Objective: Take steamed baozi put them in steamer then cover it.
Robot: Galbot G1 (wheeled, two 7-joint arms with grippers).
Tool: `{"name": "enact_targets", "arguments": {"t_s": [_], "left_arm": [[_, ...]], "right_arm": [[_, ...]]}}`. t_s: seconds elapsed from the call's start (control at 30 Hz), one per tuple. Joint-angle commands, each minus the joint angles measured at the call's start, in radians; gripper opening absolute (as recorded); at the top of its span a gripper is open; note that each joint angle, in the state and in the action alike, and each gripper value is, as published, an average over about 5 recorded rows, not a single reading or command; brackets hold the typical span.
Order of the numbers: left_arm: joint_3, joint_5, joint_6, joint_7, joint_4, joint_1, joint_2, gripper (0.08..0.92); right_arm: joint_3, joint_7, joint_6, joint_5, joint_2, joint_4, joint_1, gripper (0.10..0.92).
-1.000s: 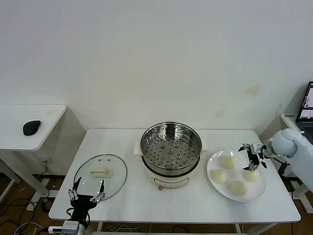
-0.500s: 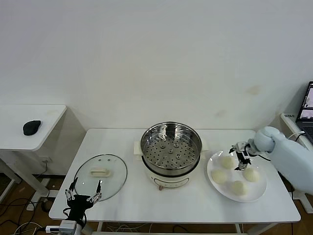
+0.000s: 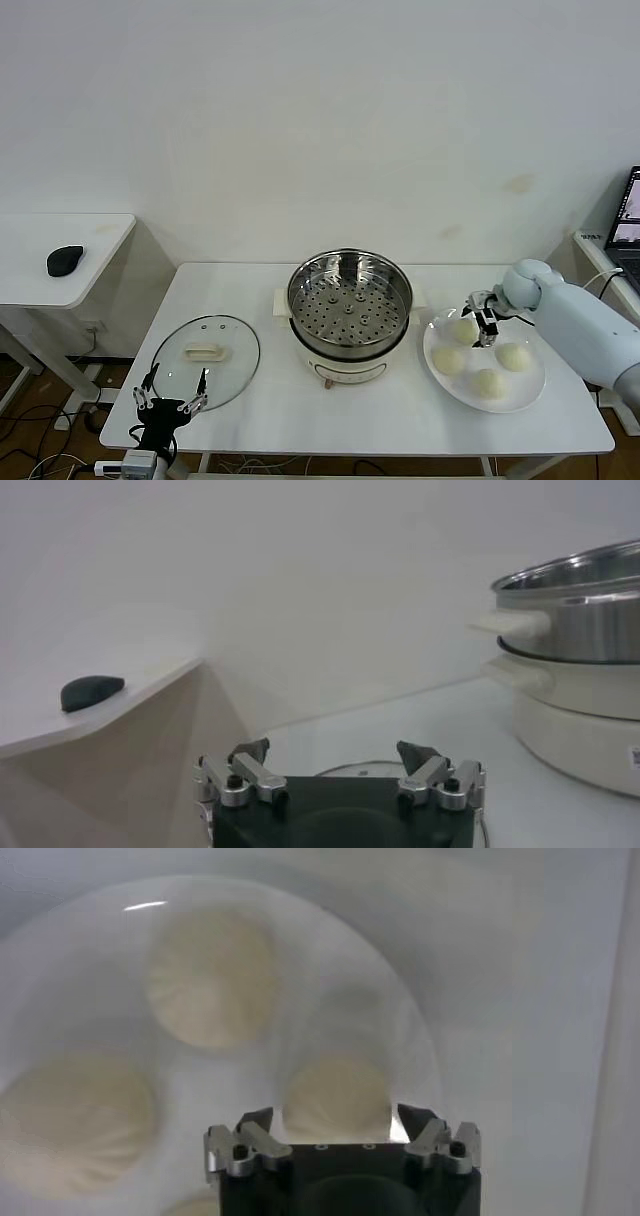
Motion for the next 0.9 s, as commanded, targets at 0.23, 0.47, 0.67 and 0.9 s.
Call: {"name": "enact_targets", "arguments": {"t_s": [0.23,0.47,0.67,0.9], "left_arm": [[-0.001,0.001,-0.001,-0.001,-0.005,0.004,-0.001,0.823],[0.002,0.0,0.0,-0.002,-0.016,0.004,-0.002,0.823],[0.006,-0.005,0.001,-0.001,-0.019,-0.001,0.0,0.823],[0.01,-0.038,0.002,0.001,-0.026,-0.001,0.01,0.823]], "right_arm": [[0.006,0.002,0.001,-0.008,0.007,-0.01,0.008,0.588],[-0.026,-0.008,0.0,0.025,-0.038,0.05,0.038,0.577],[-0.144,-0.022,-0.017,0.154,-0.159,0.2,0.2,0.577],[-0.295,-0.025,-0.047,0.352,-0.197,0.307,0.468,0.577]]}}
